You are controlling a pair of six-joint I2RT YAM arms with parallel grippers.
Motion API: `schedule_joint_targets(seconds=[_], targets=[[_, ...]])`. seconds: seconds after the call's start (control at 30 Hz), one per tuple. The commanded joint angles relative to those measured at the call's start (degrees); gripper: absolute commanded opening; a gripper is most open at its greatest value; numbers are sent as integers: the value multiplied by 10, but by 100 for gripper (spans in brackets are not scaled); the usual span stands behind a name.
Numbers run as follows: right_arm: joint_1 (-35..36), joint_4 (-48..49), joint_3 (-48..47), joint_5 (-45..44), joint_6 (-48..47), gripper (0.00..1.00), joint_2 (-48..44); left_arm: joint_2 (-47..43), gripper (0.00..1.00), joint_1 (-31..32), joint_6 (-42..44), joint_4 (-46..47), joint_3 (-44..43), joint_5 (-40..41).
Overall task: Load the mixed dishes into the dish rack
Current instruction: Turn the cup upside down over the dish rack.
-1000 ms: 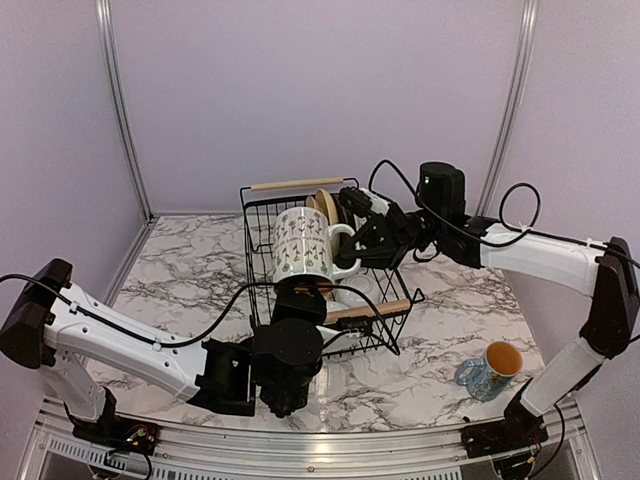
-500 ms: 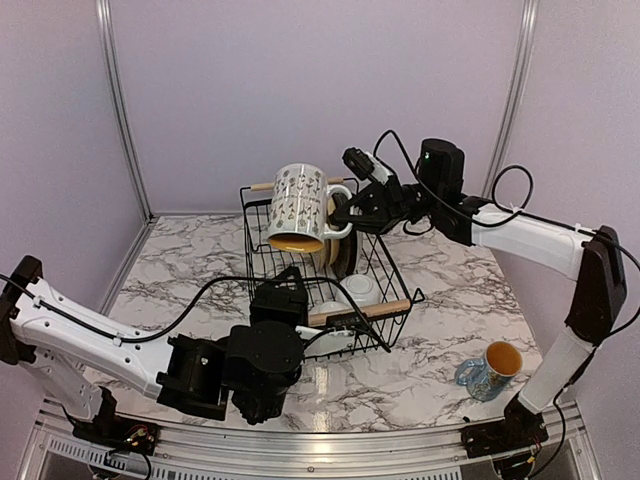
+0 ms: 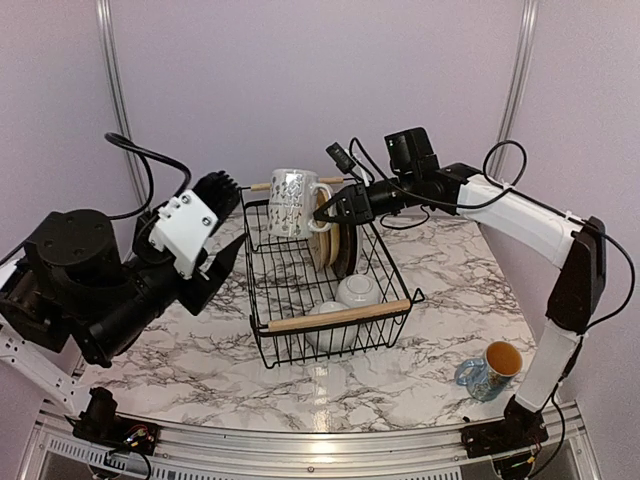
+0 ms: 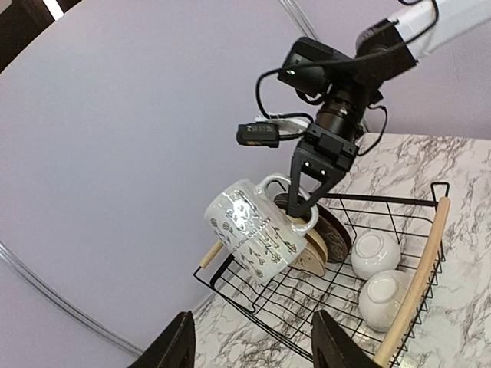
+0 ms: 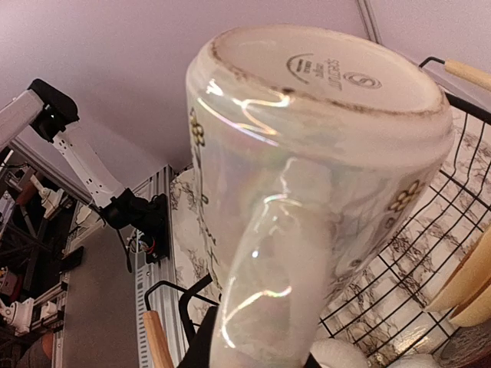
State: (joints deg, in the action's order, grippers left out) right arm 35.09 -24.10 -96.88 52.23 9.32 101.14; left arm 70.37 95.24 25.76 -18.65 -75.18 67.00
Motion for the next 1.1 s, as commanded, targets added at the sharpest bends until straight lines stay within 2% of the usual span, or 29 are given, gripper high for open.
schedule_joint_targets(seconds=[0.0, 0.13, 0.3, 0.6, 0.83, 1.07], targets=[[40, -14, -40, -110, -104, 0, 9, -110, 55, -11, -107, 59, 41, 5], [59, -21, -42, -169, -109, 0, 33, -215, 56, -17, -156, 107, 82, 11], [73, -25, -50, -209, -105, 0, 71, -277, 56, -17, -181, 105, 100, 14], [92, 2, -58, -273, -104, 0, 120, -278, 57, -18, -179, 100, 103, 12], [102, 17, -67, -296, -65, 0, 154, -289, 57, -18, -182, 103, 110, 4], [123, 13, -121, -338, -54, 0, 201, -303, 57, -18, -192, 97, 120, 4]])
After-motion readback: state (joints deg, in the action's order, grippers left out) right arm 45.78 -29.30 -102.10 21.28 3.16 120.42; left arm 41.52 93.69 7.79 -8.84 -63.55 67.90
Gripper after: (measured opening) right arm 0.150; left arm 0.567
